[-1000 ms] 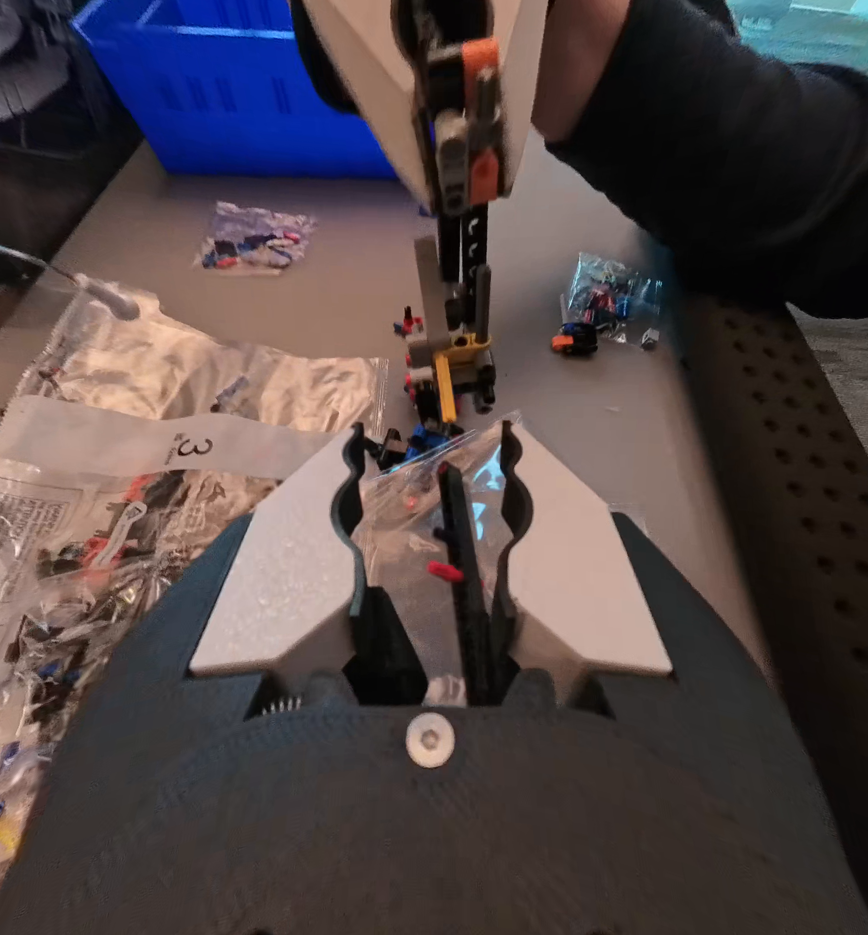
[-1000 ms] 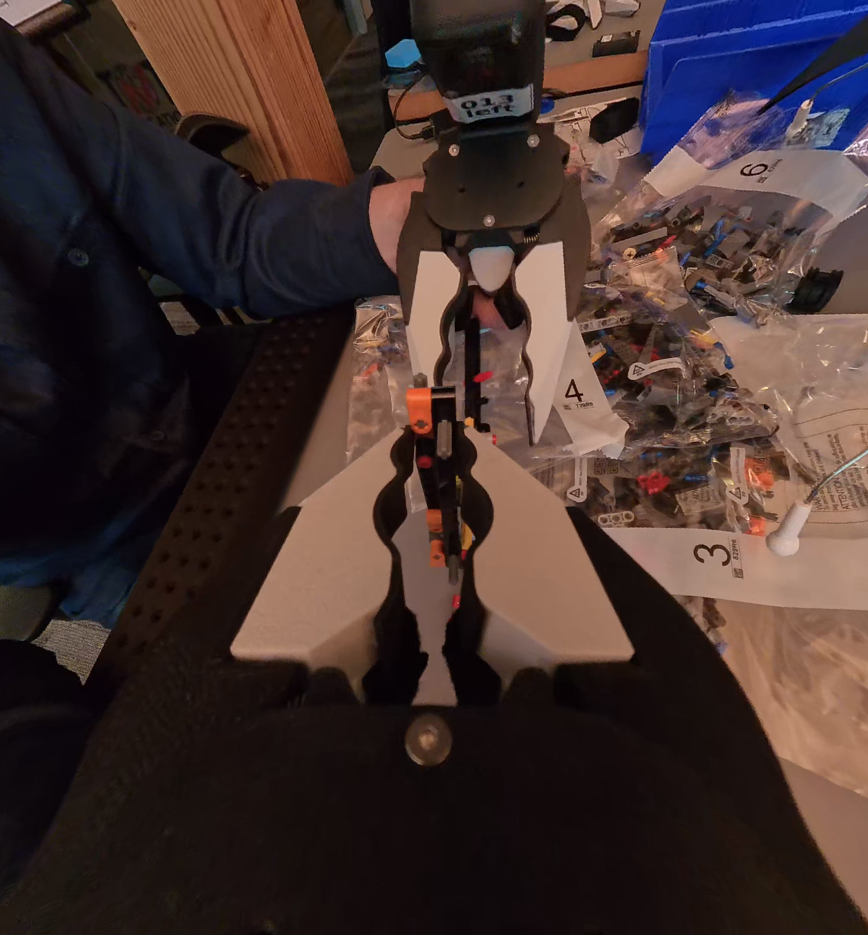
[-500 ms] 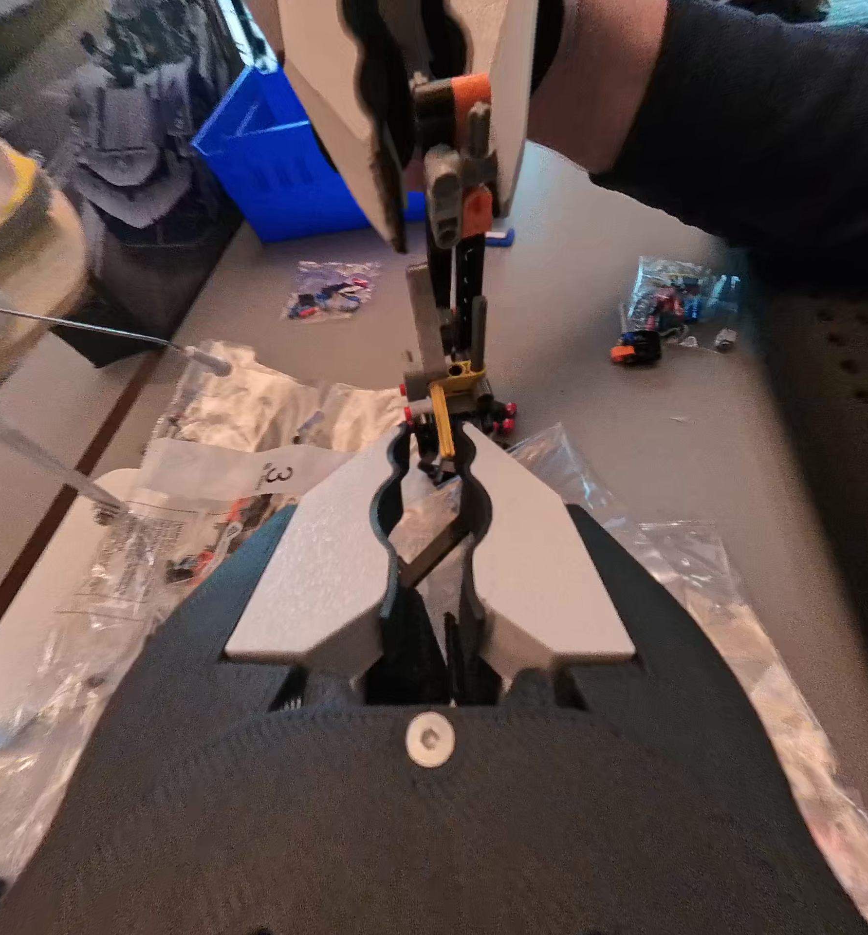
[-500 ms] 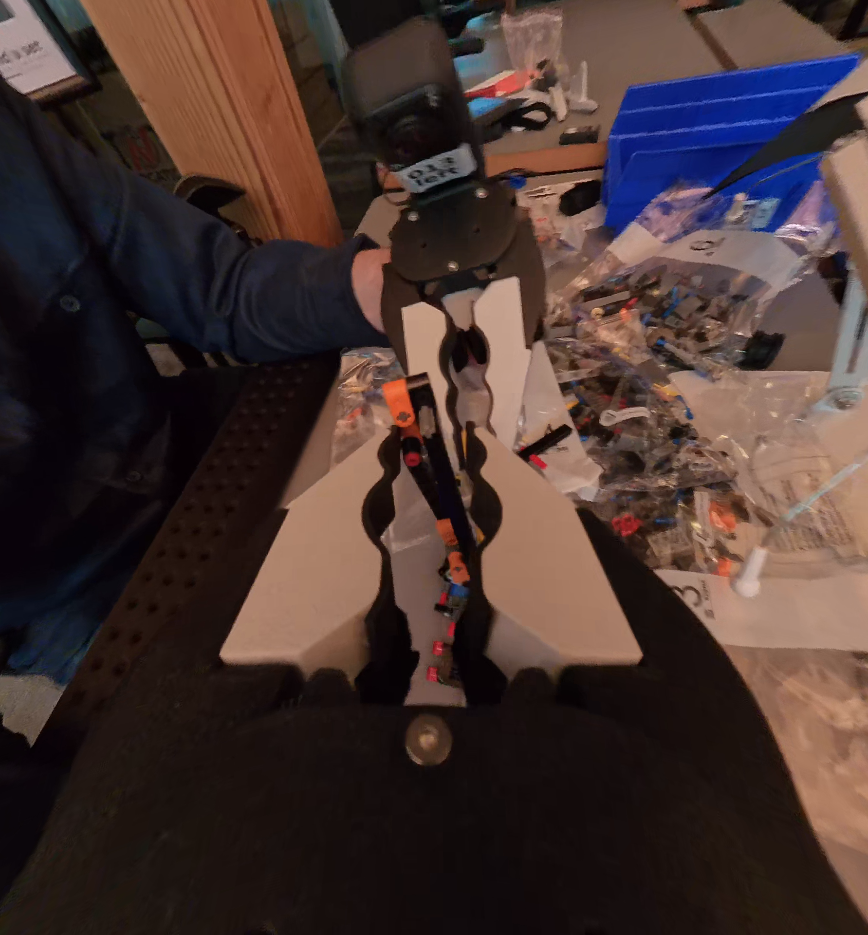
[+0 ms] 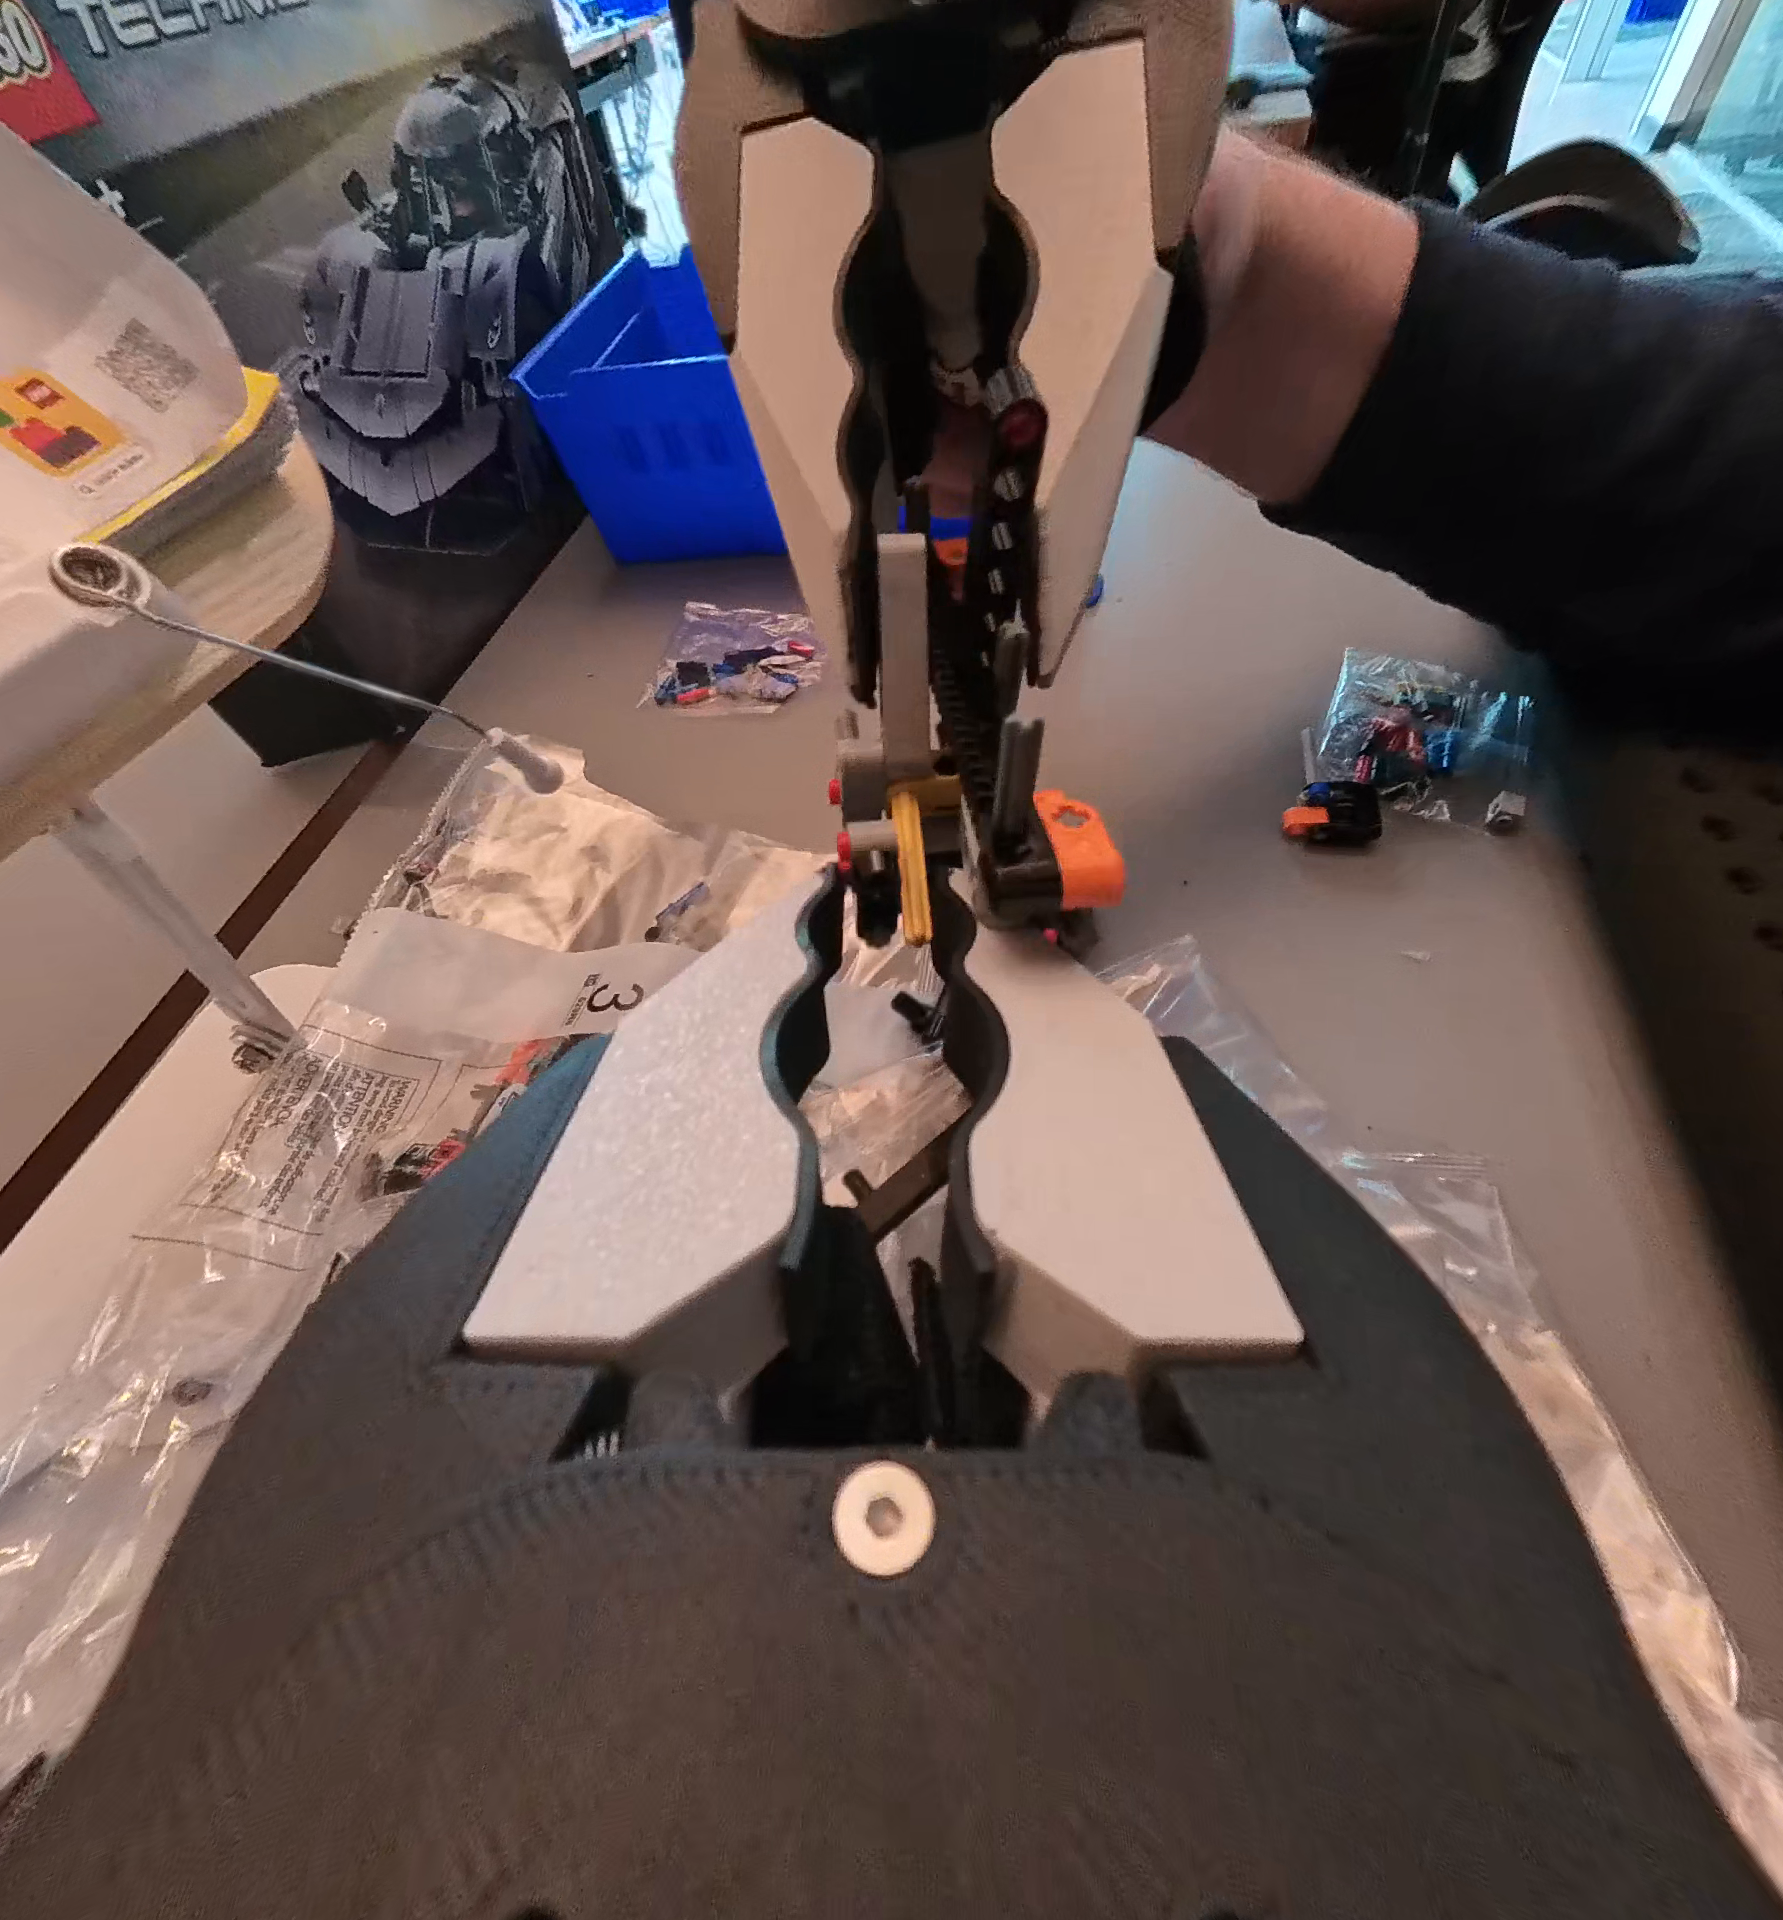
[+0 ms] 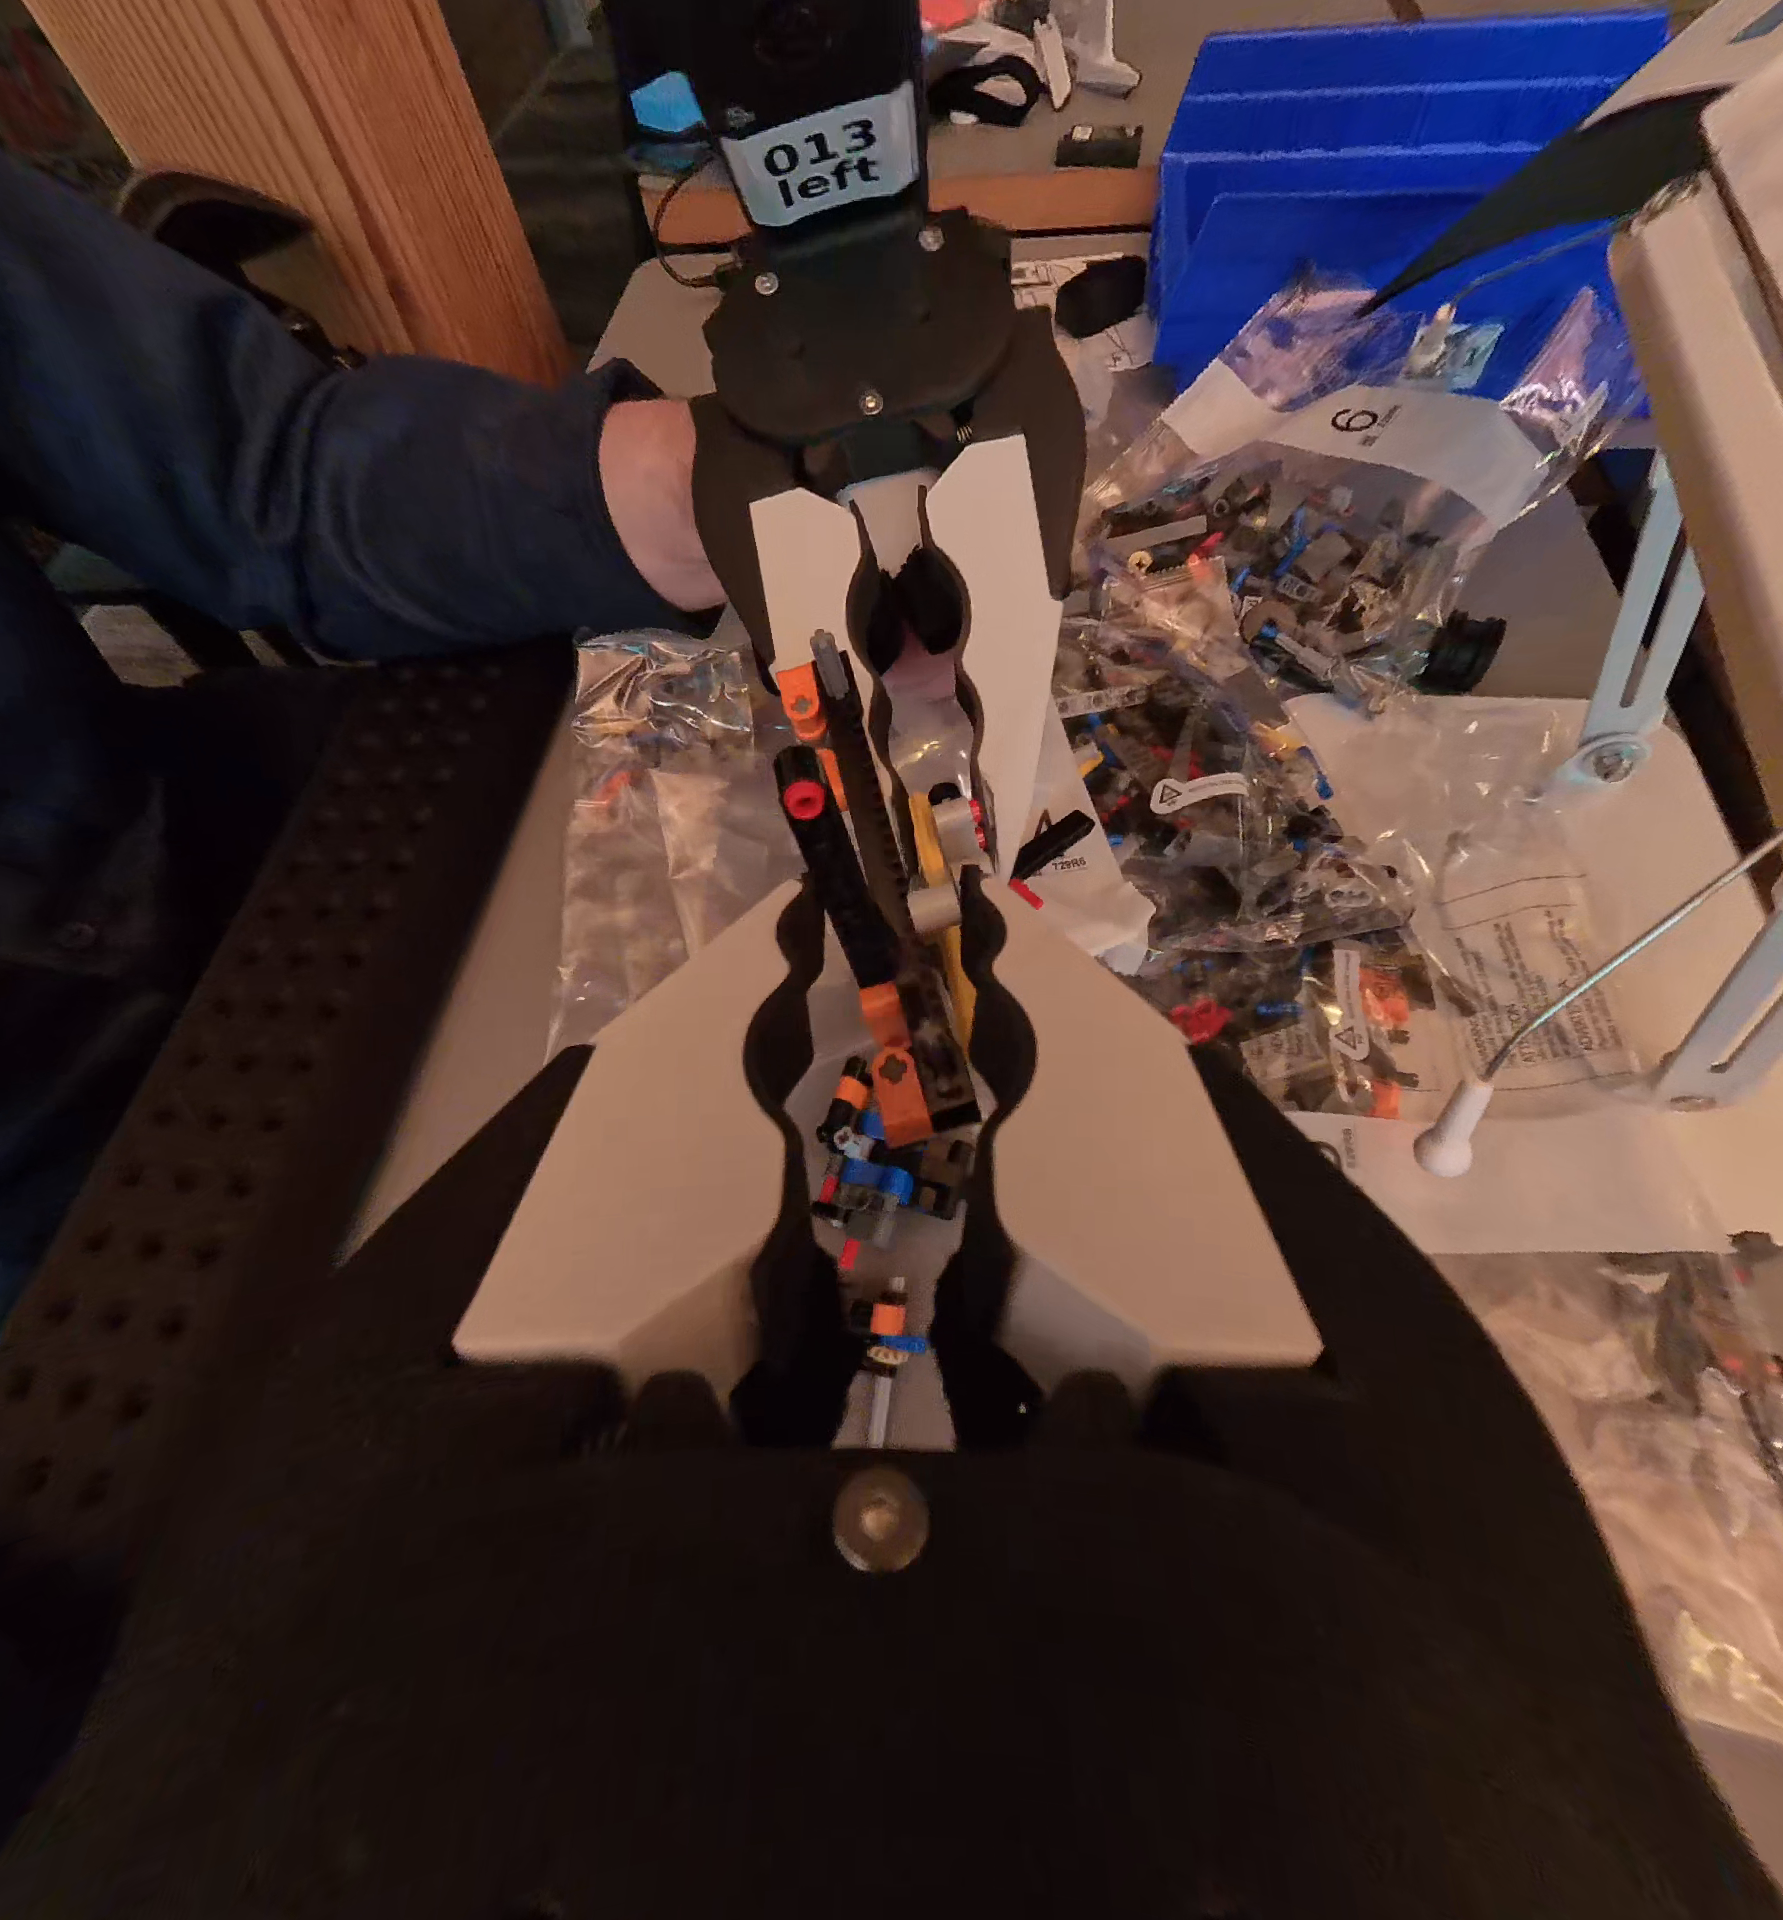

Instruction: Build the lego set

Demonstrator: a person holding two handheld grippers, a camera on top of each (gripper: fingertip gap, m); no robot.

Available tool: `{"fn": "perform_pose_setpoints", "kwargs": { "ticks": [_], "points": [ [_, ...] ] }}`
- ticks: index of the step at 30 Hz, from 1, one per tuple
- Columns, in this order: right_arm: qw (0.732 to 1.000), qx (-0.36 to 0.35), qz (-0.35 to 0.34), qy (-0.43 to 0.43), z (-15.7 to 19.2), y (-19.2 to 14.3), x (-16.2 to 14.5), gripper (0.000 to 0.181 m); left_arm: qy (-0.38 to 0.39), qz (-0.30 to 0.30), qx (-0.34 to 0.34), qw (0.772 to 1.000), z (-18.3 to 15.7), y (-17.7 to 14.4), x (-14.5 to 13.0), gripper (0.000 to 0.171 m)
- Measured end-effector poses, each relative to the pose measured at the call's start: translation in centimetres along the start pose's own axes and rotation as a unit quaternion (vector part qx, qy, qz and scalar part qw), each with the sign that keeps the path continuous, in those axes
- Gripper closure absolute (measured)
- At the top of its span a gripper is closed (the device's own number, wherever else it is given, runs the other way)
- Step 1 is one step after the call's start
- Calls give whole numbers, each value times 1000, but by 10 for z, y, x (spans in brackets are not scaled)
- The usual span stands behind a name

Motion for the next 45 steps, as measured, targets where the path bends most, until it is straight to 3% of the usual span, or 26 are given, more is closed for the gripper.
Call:
{"fn": "perform_pose_setpoints", "kwargs": {
  "ticks": [6, 11, 18, 24, 30, 34, 45],
  "points": [
    [1000, -5, -20, 12, -1, -6, 5, 158, -25, -34, -11, 999, 3, -6, 5, 157],
    [998, 0, -54, 34, -7, -16, 2, 159, -7, -33, 19, 999, 5, -8, 5, 157],
    [997, -6, -62, 46, -11, -22, -3, 160, 77, -5, 101, 992, 3, -5, 8, 157],
    [989, 22, -134, 56, -12, -39, -1, 167, 130, -1, 149, 980, 2, -8, 13, 157],
    [997, -17, -72, 25, -11, -21, -4, 164, 175, 19, 161, 971, -7, 0, 14, 157],
    [998, -50, -26, -14, -7, -13, -5, 171, 196, 42, 180, 963, -7, 3, 11, 157],
    [995, -93, -49, -4, -12, -15, 4, 174, 191, 35, 204, 960, -5, -1, 17, 158]
  ]
}}
Point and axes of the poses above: each gripper's, where its closed fingertips meet, y out along the fingers, x out of its top, z = x × y across the jaws, the point moved 8 cm from there along -y, back along the fingers
